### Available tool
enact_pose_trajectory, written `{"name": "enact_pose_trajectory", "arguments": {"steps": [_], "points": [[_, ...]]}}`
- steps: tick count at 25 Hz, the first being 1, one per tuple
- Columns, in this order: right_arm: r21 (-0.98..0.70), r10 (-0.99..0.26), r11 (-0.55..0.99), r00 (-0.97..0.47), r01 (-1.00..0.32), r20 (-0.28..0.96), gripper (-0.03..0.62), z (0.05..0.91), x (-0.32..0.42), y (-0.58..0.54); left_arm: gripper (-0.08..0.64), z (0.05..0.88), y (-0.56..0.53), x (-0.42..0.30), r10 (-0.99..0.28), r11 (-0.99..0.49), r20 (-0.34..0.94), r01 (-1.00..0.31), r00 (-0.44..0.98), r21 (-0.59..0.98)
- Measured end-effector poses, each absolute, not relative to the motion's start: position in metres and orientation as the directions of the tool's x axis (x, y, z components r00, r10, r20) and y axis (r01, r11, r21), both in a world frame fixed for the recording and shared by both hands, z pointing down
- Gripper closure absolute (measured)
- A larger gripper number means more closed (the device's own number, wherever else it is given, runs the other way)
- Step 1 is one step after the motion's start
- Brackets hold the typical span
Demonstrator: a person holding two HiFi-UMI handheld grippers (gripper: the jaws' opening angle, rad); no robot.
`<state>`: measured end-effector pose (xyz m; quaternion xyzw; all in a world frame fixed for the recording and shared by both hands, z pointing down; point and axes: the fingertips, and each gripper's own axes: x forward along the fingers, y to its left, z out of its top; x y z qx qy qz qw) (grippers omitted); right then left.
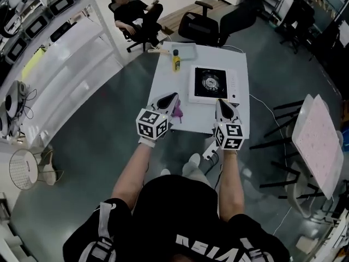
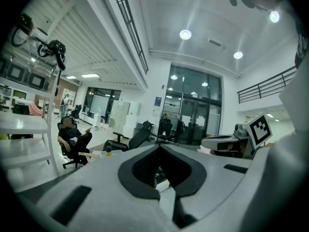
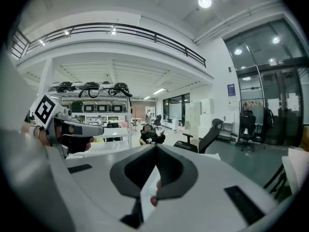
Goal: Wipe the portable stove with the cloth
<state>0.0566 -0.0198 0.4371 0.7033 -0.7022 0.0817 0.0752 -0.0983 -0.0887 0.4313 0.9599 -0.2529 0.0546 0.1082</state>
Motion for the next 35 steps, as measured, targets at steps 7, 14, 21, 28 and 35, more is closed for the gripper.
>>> {"name": "enact_pose_trajectory", "arguments": {"steps": [7,14,21,28,35], "points": [[-0.024,-0.969,0.069,-0.073,-0.997,0.235,0.584,0.446,0.099,-0.065,0.555,0.441,-0.128,-0.063,-0.555,-0.792,0.183,-0.583,0.812,0.184],[-0.041,-0.961,0.139,-0.145,-0.989,0.236,0.584,0.449,0.118,-0.093,0.555,0.438,-0.144,-0.042,-0.600,-0.756,0.176,-0.625,0.780,0.192],[-0.067,-0.956,0.181,-0.191,-0.981,0.223,0.584,0.452,0.118,-0.108,0.555,0.434,-0.152,-0.036,-0.617,-0.747,0.158,-0.637,0.771,0.192],[-0.070,-0.958,0.167,-0.179,-0.983,0.225,0.584,0.455,0.107,-0.131,0.555,0.436,-0.173,-0.048,-0.602,-0.762,0.153,-0.621,0.784,0.184],[-0.076,-0.954,0.167,-0.181,-0.983,0.239,0.584,0.459,0.081,-0.152,0.555,0.441,-0.196,-0.076,-0.615,-0.746,0.166,-0.637,0.771,0.196]]}}
